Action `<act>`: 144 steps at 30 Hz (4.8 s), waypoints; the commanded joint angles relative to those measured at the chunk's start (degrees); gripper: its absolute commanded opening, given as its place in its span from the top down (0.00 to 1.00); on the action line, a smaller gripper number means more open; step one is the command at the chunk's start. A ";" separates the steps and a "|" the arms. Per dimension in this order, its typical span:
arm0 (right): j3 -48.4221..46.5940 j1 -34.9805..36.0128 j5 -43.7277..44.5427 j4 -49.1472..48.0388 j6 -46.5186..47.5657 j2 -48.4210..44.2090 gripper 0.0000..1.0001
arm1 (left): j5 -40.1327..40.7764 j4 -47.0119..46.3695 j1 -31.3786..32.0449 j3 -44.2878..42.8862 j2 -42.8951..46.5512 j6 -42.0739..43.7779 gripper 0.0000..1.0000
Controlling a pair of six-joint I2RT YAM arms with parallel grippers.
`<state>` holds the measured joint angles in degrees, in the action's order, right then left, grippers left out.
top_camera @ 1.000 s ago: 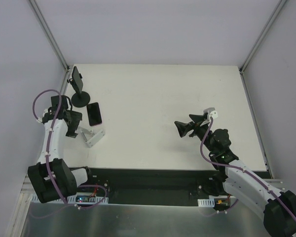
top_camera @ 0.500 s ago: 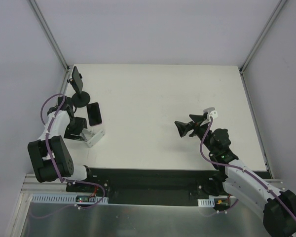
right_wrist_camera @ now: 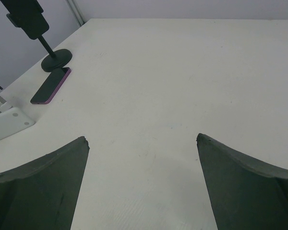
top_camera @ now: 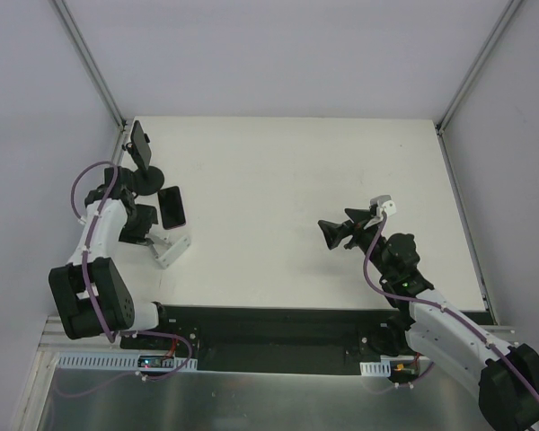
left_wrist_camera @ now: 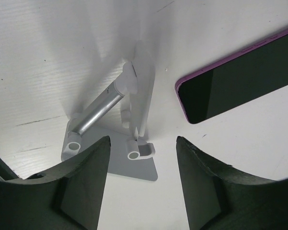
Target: Place the phone on the phone stand
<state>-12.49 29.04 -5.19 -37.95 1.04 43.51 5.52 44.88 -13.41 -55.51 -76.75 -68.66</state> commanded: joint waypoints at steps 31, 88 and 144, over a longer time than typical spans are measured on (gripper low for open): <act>-1.04 -0.74 -0.26 -3.09 -0.69 0.61 0.03 | -17.53 -55.19 22.37 16.81 17.43 25.22 1.00; -2.01 -0.74 -1.23 -3.35 -0.77 3.78 0.03 | -24.63 -44.06 28.19 12.37 3.01 41.68 0.01; -1.48 -0.74 -0.96 -3.35 -0.60 2.46 0.03 | -6.04 -11.66 17.27 -4.18 -22.66 51.18 0.53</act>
<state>-12.53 28.58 -5.39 -37.95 0.84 46.87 1.21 30.20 1.06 -64.88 -102.80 -13.89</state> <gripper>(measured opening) 0.967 0.681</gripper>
